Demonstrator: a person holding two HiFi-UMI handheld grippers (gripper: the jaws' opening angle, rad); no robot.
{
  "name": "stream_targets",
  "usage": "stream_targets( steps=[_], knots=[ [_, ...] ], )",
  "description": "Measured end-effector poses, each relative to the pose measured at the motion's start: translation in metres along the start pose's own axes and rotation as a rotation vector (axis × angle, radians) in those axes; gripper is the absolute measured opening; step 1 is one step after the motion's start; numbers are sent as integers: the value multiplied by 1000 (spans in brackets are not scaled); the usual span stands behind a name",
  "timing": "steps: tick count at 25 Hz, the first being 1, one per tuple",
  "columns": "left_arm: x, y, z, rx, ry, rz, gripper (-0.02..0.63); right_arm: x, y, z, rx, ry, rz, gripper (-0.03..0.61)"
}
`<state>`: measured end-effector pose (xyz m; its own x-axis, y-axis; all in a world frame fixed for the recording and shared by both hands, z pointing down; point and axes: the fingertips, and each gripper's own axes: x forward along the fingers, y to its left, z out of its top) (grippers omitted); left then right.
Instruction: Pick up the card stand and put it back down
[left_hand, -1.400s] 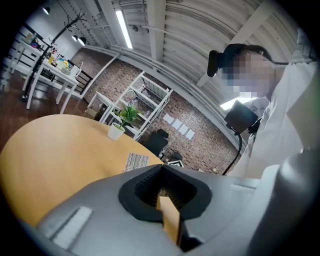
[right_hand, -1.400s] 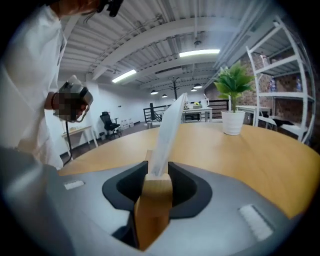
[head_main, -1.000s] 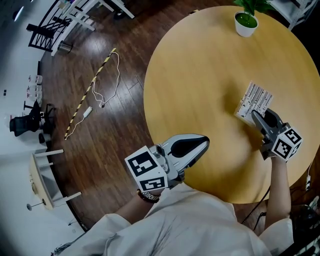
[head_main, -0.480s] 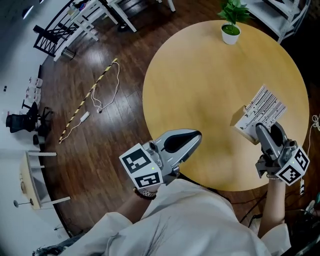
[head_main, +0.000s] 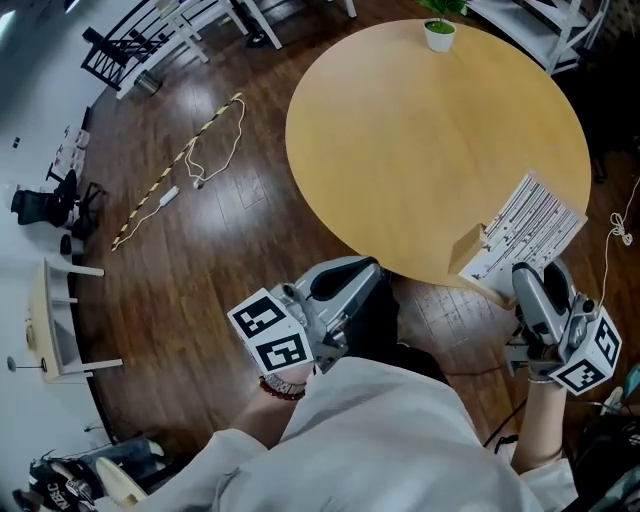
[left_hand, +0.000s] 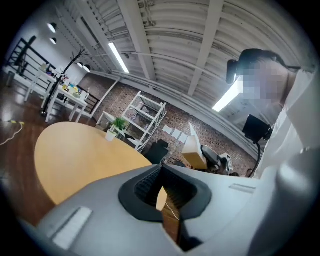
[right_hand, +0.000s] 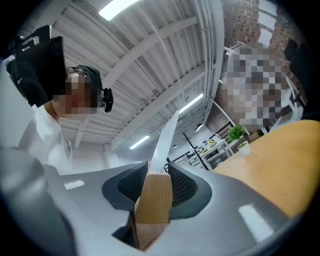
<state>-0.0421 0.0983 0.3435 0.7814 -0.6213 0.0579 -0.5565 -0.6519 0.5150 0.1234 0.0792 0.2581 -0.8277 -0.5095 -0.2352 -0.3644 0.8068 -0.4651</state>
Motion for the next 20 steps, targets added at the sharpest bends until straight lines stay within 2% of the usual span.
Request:
stream_targets(
  steps=[2,5,9,13,15,18,20],
  knots=[
    [0,-18,3,-22,3,14,-14,-15,11,6,61,-3,0,133],
    [-10,-77,8,25,3,19,-14,-60,58,20,111,-27,1,132],
    [-7,-70,2,78,31,-27,-14,-68,54,-4,142,-69,-29,132],
    [-20,-81,-3,115,61,-88,-9,-74,81,-5,98,-114,-51,132],
    [-24,-93,-2,157,99,-149,-9,-72,95,1,70,-139,-53,132],
    [-46,-151,-4,225,128,-235,-9,-89,144,15,49,-166,-60,132],
    [-58,-182,1,215,107,-274,-8,-97,170,23,35,-175,-74,132]
  ],
)
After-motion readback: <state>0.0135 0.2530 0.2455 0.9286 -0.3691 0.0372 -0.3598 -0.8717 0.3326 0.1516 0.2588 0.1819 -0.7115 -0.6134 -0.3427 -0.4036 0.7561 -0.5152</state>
